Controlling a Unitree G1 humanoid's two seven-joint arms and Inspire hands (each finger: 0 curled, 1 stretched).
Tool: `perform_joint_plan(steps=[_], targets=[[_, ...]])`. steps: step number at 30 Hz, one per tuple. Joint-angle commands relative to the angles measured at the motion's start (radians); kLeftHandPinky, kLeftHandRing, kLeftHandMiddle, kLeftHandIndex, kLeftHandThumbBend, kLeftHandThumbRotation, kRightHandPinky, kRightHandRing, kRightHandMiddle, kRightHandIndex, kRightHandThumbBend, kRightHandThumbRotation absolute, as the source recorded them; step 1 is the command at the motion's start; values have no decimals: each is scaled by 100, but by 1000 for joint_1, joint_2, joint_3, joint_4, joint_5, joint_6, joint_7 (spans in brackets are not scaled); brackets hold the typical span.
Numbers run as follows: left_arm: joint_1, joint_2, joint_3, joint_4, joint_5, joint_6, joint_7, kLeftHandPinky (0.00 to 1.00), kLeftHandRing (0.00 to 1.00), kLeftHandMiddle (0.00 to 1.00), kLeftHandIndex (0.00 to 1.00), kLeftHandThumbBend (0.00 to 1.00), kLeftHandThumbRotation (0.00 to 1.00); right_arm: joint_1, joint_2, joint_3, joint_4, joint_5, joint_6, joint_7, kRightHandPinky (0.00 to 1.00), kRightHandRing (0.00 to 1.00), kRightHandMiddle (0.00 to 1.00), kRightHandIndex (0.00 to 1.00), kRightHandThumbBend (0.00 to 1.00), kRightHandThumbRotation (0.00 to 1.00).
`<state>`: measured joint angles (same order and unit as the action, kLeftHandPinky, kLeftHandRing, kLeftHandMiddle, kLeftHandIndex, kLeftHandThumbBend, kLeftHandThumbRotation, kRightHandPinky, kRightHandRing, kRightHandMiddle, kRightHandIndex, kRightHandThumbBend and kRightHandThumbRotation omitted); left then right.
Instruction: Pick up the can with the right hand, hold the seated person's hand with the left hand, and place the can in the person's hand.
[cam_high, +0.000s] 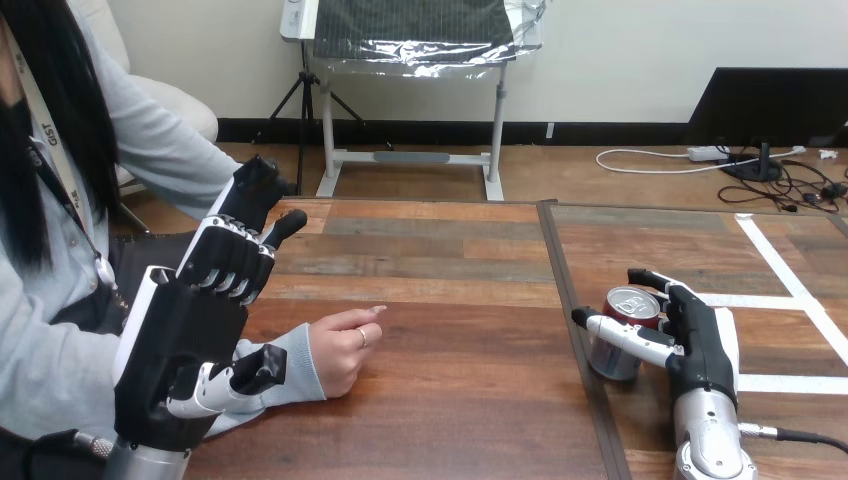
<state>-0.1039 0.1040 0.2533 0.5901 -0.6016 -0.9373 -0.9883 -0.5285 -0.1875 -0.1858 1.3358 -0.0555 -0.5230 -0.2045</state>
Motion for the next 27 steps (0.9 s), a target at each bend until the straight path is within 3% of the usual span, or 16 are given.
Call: perform_joint_plan(steps=[1, 11, 18, 27], targets=[[-68, 0, 4, -20, -9, -14, -1, 91, 98, 99, 95, 100, 52, 4, 13, -4, -10, 0, 18, -23, 62, 62, 66, 68, 84, 0], [-74, -6, 4, -12, -10, -27, -3, 90, 98, 98, 94, 100, 52, 3, 8, -3, -12, -3, 2, -36, 51, 55, 59, 61, 81, 0], [-70, -5, 1, -14, 0, -26, 8, 89, 98, 98, 94, 100, 53, -1, 12, -34, -13, 34, 6, 2, 44, 50, 56, 58, 79, 0], [-72, -5, 1, -10, 0, -27, 9, 90, 98, 98, 94, 100, 54, -3, 7, -27, -15, 22, 3, -11, 39, 45, 54, 55, 79, 0]])
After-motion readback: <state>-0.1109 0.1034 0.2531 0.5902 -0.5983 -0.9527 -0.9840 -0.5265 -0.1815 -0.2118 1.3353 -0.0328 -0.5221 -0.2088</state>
